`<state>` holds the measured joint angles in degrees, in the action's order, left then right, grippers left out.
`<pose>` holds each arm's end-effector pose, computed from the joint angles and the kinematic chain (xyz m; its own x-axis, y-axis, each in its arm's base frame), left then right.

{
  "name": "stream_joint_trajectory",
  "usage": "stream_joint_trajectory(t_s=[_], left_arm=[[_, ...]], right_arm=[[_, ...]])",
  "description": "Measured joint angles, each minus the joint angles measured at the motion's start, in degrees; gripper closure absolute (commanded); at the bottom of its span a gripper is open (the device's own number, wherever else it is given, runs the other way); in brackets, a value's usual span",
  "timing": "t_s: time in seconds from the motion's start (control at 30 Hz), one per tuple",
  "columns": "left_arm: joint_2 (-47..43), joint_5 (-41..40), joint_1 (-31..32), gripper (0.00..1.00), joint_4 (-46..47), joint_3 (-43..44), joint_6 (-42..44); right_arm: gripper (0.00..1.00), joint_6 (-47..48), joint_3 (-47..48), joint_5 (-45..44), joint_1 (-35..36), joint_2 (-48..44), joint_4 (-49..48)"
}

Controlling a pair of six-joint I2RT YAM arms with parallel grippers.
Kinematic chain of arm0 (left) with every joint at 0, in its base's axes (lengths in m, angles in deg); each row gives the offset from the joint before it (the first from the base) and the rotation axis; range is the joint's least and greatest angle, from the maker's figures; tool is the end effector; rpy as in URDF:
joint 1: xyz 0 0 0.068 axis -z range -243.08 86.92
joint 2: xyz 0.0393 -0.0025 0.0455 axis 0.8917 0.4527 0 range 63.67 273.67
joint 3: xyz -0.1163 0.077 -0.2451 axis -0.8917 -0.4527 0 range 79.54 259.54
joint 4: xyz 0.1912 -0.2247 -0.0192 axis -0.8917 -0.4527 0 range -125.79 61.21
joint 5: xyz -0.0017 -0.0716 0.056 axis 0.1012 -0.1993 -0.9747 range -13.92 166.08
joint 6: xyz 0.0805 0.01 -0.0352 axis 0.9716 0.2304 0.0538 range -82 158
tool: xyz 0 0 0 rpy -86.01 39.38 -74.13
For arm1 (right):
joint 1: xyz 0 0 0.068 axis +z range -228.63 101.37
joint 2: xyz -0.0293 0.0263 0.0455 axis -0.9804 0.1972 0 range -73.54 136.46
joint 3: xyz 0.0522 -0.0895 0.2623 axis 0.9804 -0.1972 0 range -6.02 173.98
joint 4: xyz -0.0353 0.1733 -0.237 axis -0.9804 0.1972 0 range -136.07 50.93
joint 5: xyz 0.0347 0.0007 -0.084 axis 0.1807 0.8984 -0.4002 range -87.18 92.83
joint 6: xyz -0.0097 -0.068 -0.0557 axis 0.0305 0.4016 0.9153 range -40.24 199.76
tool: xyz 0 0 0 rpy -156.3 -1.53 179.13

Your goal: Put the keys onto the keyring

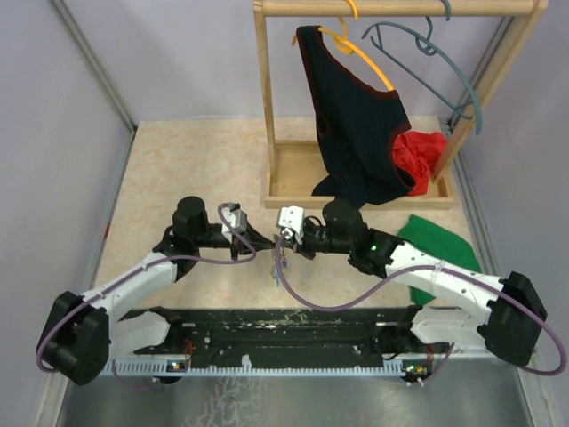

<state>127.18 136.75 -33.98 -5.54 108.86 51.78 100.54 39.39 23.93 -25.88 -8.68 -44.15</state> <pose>0.2067 -0.1937 0.2285 0.0737 0.0925 -0.9930 0.9973 -0.0106 0.0731 0.1750 0.2768 0.2702 0.1291 -0.3769 -0.9172 -0.9623 0.1755 -0.2076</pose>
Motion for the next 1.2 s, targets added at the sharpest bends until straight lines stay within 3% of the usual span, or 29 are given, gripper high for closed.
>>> stream_joint_trajectory(t_s=[0.77, 1.2], left_arm=[[0.1, -0.6, 0.0, 0.99, 2.3, -0.7, -2.0], [0.2, -2.5, 0.1, 0.99, 3.6, -1.2, -4.2]], right_arm=[[1.00, -3.0, -0.4, 4.4, -2.5, 0.5, -2.4], [0.91, -4.1, -0.9, 7.3, -3.5, 1.1, -6.5]])
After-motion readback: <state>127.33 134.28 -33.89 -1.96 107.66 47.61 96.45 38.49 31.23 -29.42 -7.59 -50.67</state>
